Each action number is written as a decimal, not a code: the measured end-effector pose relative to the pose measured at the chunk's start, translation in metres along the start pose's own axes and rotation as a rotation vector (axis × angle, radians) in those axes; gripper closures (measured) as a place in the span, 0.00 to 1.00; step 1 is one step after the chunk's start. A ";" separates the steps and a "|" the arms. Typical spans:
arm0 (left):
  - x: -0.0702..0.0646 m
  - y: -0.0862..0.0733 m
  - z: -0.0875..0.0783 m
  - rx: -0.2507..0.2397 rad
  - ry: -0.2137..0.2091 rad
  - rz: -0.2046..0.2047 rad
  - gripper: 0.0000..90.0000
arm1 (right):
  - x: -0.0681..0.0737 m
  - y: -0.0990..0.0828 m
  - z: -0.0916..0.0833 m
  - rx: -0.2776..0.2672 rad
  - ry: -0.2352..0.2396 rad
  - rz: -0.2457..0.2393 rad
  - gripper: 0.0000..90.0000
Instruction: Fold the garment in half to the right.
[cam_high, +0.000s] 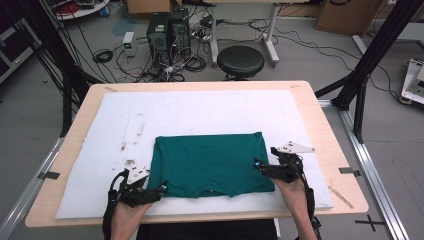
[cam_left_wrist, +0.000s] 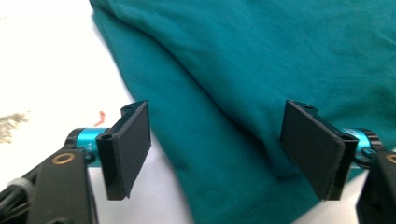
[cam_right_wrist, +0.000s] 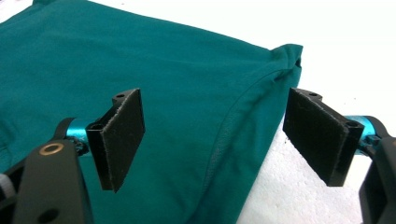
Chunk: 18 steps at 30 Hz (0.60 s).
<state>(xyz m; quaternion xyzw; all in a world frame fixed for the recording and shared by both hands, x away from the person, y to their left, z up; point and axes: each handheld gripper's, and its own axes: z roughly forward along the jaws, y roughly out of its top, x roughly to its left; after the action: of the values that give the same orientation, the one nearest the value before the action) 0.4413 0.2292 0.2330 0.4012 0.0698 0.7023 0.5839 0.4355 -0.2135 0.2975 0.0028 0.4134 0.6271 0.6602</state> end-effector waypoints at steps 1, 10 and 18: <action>0.000 0.000 0.000 0.000 0.001 -0.003 0.28 | 0.000 0.000 0.000 -0.001 -0.001 -0.002 0.24; -0.004 -0.008 -0.004 -0.010 -0.003 -0.021 0.31 | 0.010 0.008 -0.003 -0.012 0.009 -0.027 0.24; -0.006 -0.016 -0.008 -0.060 -0.006 -0.014 0.41 | 0.024 0.028 0.000 -0.033 0.043 -0.054 0.24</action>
<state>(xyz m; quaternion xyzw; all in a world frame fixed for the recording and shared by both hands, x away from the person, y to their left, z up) 0.4484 0.2315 0.2159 0.3849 0.0498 0.6989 0.6008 0.4094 -0.1874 0.2987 -0.0329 0.4170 0.6157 0.6678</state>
